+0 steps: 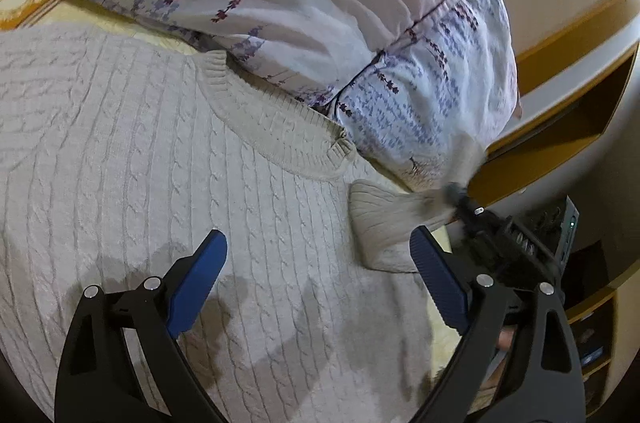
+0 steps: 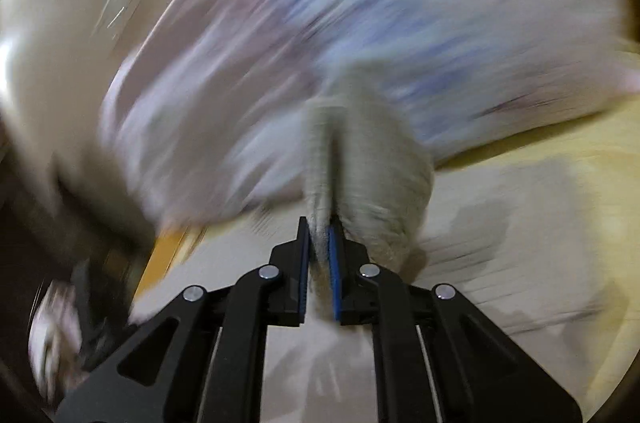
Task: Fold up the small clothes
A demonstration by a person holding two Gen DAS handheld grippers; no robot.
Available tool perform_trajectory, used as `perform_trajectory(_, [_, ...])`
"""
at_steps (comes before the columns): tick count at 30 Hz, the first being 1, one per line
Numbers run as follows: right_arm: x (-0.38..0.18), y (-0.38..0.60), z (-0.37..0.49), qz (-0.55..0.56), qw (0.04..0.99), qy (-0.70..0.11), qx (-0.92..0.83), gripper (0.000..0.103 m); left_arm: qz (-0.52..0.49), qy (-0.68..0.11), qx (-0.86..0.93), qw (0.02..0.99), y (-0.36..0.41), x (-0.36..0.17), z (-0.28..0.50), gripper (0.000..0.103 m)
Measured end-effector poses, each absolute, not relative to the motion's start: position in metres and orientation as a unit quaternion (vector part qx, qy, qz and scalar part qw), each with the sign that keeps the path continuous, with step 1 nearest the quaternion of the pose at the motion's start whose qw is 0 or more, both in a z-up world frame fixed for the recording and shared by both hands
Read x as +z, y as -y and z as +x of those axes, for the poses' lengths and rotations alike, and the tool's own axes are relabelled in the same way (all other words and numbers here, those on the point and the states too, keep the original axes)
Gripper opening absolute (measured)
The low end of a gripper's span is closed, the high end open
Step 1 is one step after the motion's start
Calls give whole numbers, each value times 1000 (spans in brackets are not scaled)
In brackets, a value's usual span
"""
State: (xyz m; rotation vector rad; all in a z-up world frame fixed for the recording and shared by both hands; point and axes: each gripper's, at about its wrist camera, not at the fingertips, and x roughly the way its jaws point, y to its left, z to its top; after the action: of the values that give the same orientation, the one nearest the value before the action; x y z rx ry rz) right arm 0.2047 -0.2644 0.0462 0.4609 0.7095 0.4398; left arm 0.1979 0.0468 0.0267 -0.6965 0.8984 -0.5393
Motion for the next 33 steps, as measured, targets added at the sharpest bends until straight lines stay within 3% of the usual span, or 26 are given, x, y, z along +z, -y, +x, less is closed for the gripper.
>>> perform_trajectory(1, [40,247,210,212,875,-367,235,21,-332,-423,-251,805,-48,24,199,94])
perform_trajectory(3, [31,229,214,203,859,-395,255,55,-343,-431,-246,797,-47,18,201,94])
perform_trajectory(5, [29,233,210,215,861,-390,246,68,-352,-441,-242,789,-46,12,205,93])
perform_trajectory(6, [29,242,206,227,862,-385,239,69,-355,-445,-242,786,-44,10,206,90])
perform_trajectory(14, [9,343,165,353,838,-396,129,69,-392,-459,-207,770,-38,-1,225,78])
perform_trajectory(17, [-14,375,155,408,813,-405,89,64,-407,-457,-183,769,-41,-4,234,72])
perform_trajectory(23, [-39,403,152,466,794,-389,45,61,-449,-452,-151,756,-46,-15,246,48])
perform_trajectory(28, [-43,415,151,481,799,-361,21,54,-493,-439,-142,737,-59,-32,251,14])
perform_trajectory(31, [-45,419,152,485,800,-353,12,47,-491,-436,-144,740,-64,-34,250,7])
perform_trajectory(33, [-45,420,152,480,805,-348,2,33,-481,-425,-147,753,-70,-25,246,7])
